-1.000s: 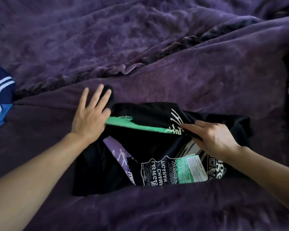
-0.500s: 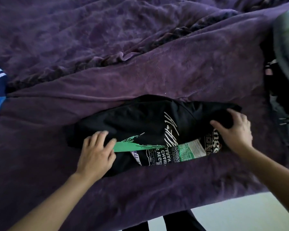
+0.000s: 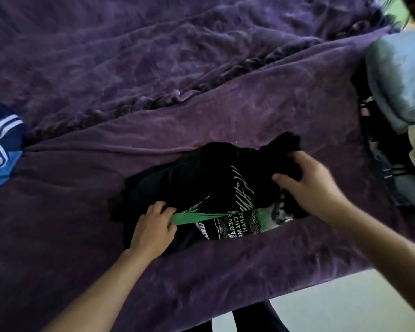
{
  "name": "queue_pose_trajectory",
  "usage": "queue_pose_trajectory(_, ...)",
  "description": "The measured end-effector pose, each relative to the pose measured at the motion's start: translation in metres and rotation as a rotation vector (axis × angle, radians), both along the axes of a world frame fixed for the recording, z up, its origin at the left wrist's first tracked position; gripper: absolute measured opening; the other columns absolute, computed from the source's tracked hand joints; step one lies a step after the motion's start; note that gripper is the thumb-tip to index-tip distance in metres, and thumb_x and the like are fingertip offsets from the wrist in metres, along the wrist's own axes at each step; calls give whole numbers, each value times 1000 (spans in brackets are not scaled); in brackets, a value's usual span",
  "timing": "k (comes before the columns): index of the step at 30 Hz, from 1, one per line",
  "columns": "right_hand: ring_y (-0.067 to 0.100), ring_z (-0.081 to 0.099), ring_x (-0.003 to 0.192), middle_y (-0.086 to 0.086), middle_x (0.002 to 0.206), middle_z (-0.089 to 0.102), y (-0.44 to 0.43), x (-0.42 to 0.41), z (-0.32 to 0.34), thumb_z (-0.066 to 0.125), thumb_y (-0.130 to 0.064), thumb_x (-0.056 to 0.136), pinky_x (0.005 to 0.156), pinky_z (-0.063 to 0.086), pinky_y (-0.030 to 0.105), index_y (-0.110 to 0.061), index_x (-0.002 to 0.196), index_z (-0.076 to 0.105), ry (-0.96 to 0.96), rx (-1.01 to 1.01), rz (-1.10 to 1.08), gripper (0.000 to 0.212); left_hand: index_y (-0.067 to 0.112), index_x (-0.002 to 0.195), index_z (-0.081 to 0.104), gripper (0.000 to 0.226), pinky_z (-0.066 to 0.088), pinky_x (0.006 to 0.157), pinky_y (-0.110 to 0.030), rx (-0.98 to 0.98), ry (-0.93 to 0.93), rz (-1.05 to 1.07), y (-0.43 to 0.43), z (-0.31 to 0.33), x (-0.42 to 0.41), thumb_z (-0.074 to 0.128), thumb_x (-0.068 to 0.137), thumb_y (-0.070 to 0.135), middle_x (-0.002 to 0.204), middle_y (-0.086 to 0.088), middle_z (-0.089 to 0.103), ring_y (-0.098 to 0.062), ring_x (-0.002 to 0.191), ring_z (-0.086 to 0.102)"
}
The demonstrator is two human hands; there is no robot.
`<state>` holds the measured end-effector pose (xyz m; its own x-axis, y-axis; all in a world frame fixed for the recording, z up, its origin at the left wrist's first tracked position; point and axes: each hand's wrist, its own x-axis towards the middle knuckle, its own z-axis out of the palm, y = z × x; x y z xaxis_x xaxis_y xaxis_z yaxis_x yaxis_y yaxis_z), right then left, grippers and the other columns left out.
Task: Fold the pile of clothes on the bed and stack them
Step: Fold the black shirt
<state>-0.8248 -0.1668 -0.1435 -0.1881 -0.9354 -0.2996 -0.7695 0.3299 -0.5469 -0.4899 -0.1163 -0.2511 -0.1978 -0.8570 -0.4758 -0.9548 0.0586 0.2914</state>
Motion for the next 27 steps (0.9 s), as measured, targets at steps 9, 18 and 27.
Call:
queue_pose_trajectory(9, 18, 67, 93, -1, 105, 69, 14, 160, -46, 67, -29, 85, 86, 52, 33, -17, 129, 57, -331, 265, 315, 46, 6, 118, 64, 30, 51, 79, -41, -170, 82, 366, 20, 11, 36, 58, 89, 9, 119, -6, 53, -26, 110, 53)
queue_pose_trajectory(18, 18, 60, 107, 0, 123, 58, -9, 32, -108, 84, -42, 68, 95, 49, 39, -23, 141, 40, -231, 362, -151, 87, 24, 148, 31, 54, 32, 110, -41, -48, 96, -45, 16, -13, -59, 43, 96, 27, 155, -11, 23, -30, 137, 31)
queue_pose_trajectory(27, 25, 64, 78, 2, 82, 67, -3, 40, -101, 81, -26, 71, 67, 53, 39, -20, 87, 55, -212, 178, -125, 30, 17, 131, 57, 39, 35, 104, -21, 87, 516, 290, -7, -20, -54, 56, 92, 13, 139, -2, 46, -18, 126, 46)
